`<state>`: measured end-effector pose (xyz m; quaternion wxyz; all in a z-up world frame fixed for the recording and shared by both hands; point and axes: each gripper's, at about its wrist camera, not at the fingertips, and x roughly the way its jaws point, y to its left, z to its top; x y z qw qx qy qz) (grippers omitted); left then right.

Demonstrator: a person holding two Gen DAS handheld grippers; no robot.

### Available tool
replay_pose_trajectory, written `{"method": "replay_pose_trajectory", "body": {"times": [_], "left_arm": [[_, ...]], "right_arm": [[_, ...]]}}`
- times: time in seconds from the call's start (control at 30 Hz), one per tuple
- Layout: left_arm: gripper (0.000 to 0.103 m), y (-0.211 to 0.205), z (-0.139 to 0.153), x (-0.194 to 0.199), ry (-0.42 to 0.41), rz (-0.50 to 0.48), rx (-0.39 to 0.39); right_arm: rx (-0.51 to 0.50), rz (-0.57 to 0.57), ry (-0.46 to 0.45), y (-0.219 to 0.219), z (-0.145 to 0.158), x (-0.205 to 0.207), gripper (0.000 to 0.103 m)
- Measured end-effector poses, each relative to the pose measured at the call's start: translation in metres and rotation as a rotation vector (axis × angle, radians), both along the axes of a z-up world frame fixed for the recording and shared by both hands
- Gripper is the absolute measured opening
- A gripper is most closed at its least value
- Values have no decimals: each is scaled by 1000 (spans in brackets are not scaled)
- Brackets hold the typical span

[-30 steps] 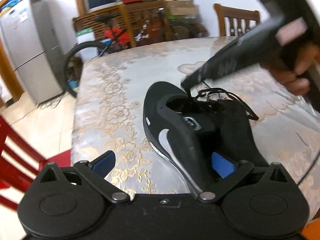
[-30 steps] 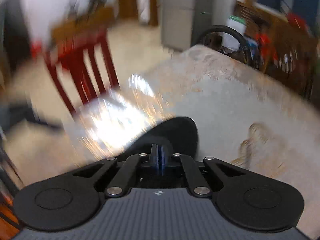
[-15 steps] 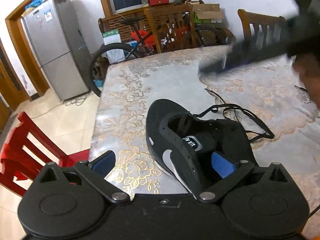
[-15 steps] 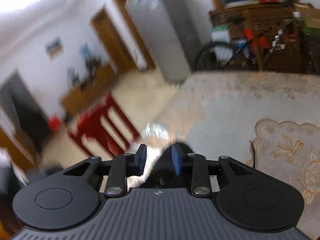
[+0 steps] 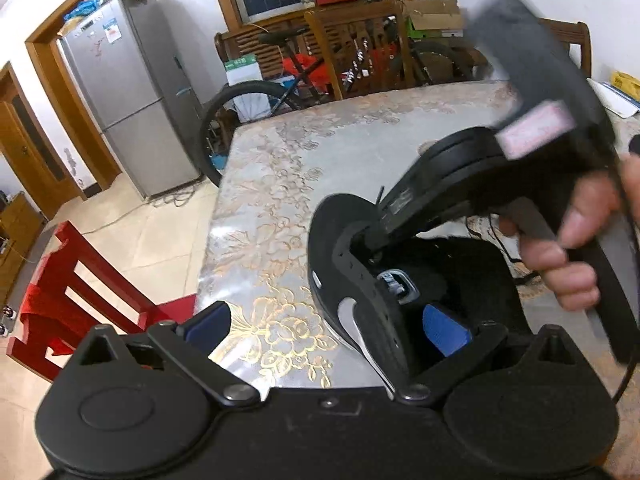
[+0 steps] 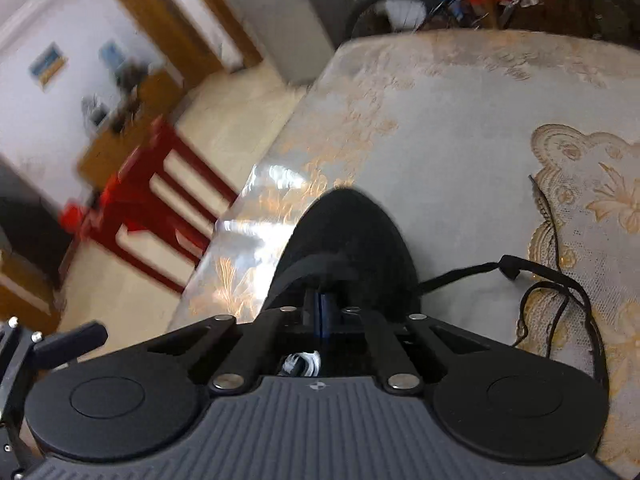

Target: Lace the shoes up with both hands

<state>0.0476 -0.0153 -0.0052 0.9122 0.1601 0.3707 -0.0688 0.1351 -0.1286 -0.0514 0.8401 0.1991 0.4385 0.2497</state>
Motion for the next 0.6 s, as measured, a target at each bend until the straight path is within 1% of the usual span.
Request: {"method": "replay_pose_trajectory", "body": {"times": [0.07,0.1,0.13,0.17,0.23,0.27,0.33,0.37,0.4,0.5,0.53,0.6], "left_arm": [[103,0,3,4,-26,3,5],[103,-1,3,8,-33,3,4],[103,-1,4,12,-40,3,4],[103,-3,2,17,-39,-4,11],[103,-9,-5,30,-28,-23,33],[103,-12,-9,35,-15,-34,41],[103,-17,-14,43,10,-38,46],[103,-20,-17,47,21,-39,48],[103,-24,-20,49,35,-45,69],[103,-38,-36,53,80,-79,161],[103,-40,-40,53,91,-87,169],[103,-41,-46,53,114,-94,163]], "right_arm": [[215,-38,-25,-21,1,-7,1],[284,-63,-42,-30,5,-11,1],[313,-93,-58,-37,10,-14,1],[369,-111,-50,-46,11,-15,1],[539,-114,9,-61,8,-17,1],[607,-111,22,-67,8,-19,1],[728,-108,20,-76,13,-22,1],[813,-105,16,-82,17,-23,1],[889,-102,3,-89,22,-24,1],[1033,-85,-77,-100,50,-26,1],[1054,-78,-119,-104,63,-27,1],[1046,-70,-225,-116,95,-30,1]]}}
